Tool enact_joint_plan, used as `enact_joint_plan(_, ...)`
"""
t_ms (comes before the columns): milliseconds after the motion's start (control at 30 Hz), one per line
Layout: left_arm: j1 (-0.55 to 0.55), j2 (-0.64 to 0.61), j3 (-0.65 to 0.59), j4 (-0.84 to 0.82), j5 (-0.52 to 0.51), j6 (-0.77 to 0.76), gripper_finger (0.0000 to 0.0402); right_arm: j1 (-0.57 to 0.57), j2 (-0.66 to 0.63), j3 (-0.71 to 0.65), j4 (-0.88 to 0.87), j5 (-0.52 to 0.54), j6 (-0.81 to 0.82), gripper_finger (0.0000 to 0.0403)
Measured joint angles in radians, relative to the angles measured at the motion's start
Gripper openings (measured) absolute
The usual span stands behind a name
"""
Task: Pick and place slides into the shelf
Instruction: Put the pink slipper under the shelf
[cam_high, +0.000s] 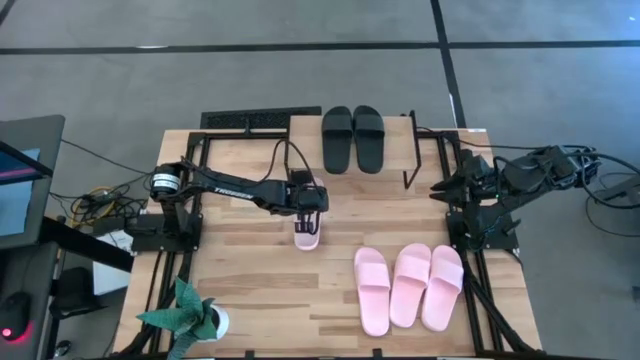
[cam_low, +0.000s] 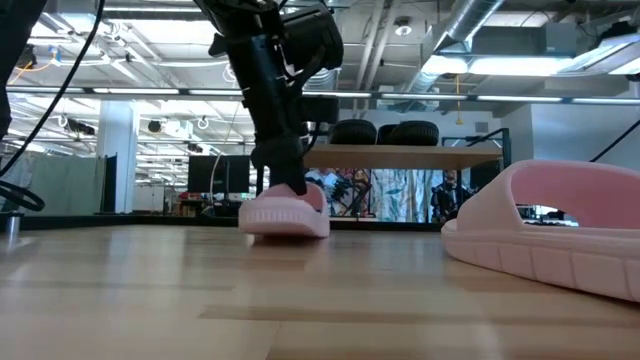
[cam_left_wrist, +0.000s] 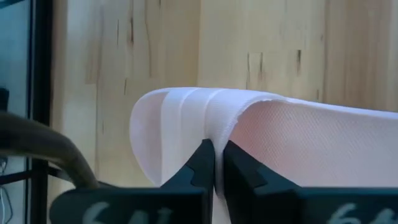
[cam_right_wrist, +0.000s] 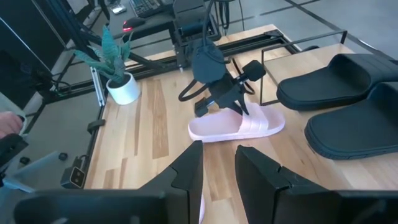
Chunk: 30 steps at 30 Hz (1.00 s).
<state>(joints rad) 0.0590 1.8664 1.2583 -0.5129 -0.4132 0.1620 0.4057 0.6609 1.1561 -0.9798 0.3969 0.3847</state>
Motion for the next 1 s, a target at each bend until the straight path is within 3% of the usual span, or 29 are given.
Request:
enact_joint_plan(400, 0.034, 0.000, 0.000, 0.015, 0.000, 0.019, 0.0007, 0.000, 0.000, 0.000, 0.000, 0.001, 0.000, 0.0082)
enact_joint_plan(1000, 0.035, 0.000, 0.000, 0.006, 0.007, -0.002, 0.0095, 0.000, 0.000, 0.000, -0.003, 0.001, 0.000, 0.0082)
